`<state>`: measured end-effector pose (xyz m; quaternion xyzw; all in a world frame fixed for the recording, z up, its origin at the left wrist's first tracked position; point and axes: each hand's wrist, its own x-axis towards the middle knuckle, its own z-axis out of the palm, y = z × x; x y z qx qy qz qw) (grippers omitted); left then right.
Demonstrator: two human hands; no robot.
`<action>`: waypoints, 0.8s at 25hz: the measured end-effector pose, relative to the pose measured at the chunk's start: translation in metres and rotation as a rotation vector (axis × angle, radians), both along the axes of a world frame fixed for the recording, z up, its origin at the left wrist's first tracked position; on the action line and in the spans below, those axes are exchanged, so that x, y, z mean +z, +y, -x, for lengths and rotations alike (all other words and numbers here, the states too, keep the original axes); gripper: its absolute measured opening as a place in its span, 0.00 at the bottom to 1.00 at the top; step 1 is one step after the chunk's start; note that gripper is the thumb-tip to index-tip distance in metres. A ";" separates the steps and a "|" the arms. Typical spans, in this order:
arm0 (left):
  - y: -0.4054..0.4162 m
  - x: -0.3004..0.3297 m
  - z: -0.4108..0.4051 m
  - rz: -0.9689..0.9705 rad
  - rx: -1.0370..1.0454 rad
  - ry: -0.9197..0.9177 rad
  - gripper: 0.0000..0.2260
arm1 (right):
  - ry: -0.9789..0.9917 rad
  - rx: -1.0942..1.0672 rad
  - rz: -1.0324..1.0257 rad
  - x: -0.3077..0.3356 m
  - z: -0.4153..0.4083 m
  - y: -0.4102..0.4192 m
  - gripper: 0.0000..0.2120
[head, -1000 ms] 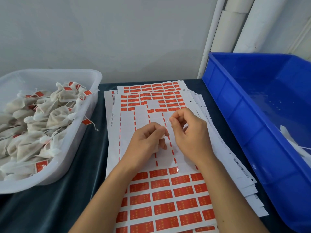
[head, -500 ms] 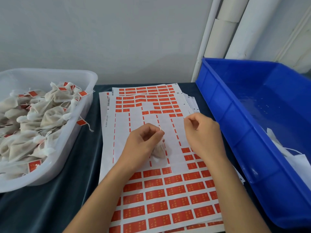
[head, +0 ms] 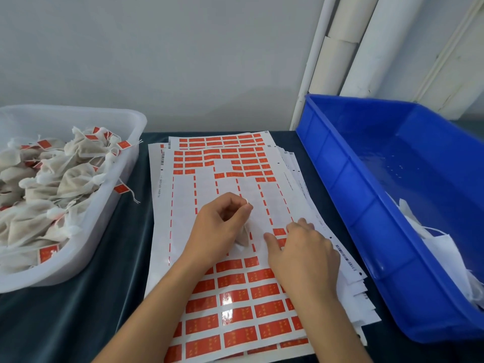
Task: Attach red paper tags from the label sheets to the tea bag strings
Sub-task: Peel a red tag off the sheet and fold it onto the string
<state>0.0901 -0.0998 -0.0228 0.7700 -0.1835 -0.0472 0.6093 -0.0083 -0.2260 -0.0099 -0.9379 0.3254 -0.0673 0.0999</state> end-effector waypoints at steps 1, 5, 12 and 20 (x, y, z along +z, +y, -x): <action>-0.001 0.000 0.000 -0.002 -0.002 -0.001 0.05 | -0.011 0.001 0.010 0.000 0.000 0.001 0.26; -0.001 0.000 0.000 0.010 -0.008 0.002 0.05 | -0.059 -0.008 0.042 -0.004 0.002 0.006 0.23; 0.000 0.000 -0.001 0.008 -0.019 -0.006 0.05 | -0.128 -0.056 0.060 -0.006 0.000 0.004 0.23; 0.000 -0.001 -0.001 0.003 -0.021 0.003 0.05 | -0.144 -0.067 0.062 -0.007 -0.002 0.006 0.20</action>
